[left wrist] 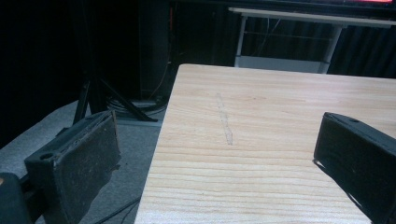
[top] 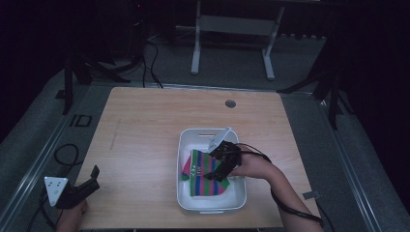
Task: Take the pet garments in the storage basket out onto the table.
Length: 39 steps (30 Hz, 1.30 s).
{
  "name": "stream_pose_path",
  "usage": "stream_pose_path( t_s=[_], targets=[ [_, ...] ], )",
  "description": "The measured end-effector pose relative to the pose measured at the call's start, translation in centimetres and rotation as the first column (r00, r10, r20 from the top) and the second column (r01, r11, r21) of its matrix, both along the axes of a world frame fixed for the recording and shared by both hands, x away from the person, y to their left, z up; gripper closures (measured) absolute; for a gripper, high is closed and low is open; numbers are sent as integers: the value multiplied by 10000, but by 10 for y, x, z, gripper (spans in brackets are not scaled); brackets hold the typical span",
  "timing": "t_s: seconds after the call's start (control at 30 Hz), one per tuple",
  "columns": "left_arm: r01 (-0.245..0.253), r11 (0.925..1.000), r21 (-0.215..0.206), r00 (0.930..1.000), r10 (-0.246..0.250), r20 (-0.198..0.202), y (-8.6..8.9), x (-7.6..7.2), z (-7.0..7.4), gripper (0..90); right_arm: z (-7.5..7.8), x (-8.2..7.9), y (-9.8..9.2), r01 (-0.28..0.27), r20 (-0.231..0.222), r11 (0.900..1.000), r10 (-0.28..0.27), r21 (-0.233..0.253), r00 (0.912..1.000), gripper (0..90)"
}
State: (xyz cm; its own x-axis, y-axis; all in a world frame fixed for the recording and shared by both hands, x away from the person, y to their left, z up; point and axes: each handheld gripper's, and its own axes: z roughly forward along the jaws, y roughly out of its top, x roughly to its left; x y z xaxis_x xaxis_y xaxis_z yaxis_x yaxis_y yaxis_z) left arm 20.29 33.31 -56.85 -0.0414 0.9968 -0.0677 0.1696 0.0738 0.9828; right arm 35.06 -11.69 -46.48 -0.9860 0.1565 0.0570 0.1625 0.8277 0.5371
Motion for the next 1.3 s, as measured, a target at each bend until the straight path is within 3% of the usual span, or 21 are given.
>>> stream_pose_path(
  t_s=[0.17,0.43,0.6,0.73,0.87,0.9,0.93,0.97,1.13,1.3],
  targets=[
    [30,10000,18,10000,-30,-2,0,0,0,9,-12,5,22,-170,-268,9995,163,-252,9995,126],
    [70,10000,45,10000,-70,18,0,0,0,9,-35,10,49,-140,-429,9945,96,-1038,9990,124],
    [89,10000,37,10000,-89,26,-1,-1,0,9,-51,8,60,-216,-402,9855,150,-1680,9991,109],
    [90,10000,35,10000,-90,30,-1,-1,0,9,-59,2,65,-343,-125,9742,323,-2231,9994,114],
    [93,9999,71,9999,-93,41,-1,-1,0,9,-59,0,68,-265,272,9659,347,-2577,9990,261],
    [97,9999,69,9999,-97,42,-1,-1,0,9,-58,-1,68,-203,338,9645,303,-2633,9990,379],
    [85,9999,71,10000,-86,50,-1,-1,0,9,-56,-2,68,-200,528,9650,350,-2616,9980,556],
    [85,9999,72,10000,-85,45,-1,-1,0,9,-54,-4,69,-195,765,9660,405,-2578,9962,601],
    [74,10000,58,10000,-75,38,-1,-1,0,9,-51,-3,65,205,799,9709,-14,-2388,9968,678],
    [84,10000,46,10000,-84,26,-1,0,0,10,-36,-1,53,322,813,9808,-168,-1921,9965,690]
  ],
)
